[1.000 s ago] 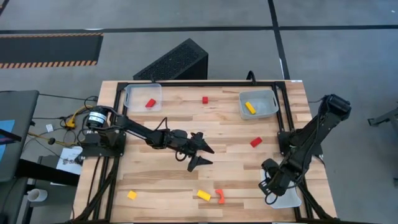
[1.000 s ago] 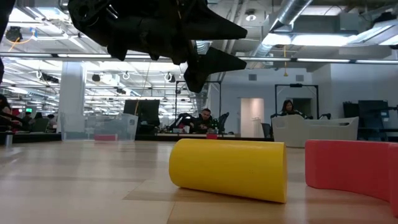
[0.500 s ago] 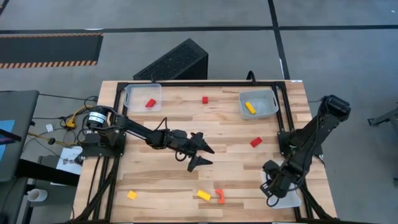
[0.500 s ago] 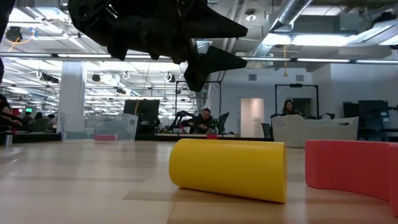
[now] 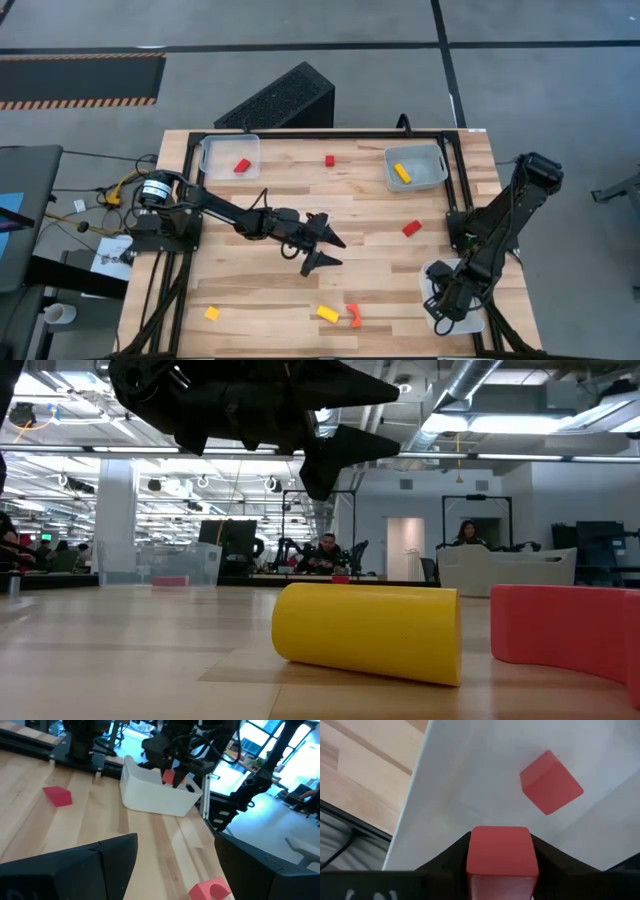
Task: Sort & place blocks by color
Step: Put the top orange block into the white bin, then put the top red block into the transparent bin
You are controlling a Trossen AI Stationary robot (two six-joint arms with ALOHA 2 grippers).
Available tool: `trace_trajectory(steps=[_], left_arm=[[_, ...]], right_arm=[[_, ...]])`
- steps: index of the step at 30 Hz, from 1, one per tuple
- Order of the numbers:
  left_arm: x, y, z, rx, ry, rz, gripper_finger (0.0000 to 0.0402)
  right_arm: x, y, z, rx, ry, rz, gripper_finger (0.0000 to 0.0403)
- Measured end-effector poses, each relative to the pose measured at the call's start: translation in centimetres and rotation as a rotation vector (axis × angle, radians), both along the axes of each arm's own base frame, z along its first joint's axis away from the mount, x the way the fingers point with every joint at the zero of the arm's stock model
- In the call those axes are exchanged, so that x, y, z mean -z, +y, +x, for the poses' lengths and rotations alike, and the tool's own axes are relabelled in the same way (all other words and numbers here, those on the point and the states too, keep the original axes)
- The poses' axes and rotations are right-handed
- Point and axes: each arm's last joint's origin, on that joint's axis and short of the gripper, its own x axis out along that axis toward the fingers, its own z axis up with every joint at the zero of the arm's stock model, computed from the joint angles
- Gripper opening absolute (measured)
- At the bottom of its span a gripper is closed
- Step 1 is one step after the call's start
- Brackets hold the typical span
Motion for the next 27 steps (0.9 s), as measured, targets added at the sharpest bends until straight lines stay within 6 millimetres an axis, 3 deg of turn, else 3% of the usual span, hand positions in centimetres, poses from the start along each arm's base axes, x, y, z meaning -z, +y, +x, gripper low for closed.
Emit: trace_trajectory(steps=[13,22,27], left_arm=[[-0.1,-0.2,0.0,0.006,-0.015,0.008,0.0253],[-2.4,-0.6,-0.1,0.172,-0.258,-0.023,0.0253],[-1.1,-0.5,0.0,0.115,-0.126,0.010,0.0253]], right_arm=[[0.0,0.0,0.0,-0.031,0.007,0.013,0.0251],[-1.5,0.1,-0.2,-0.042,-0.019,0.064,0.0255],[-2.0,-0.1,-0.3,-0.037,-0.039,0.073,0.0255]])
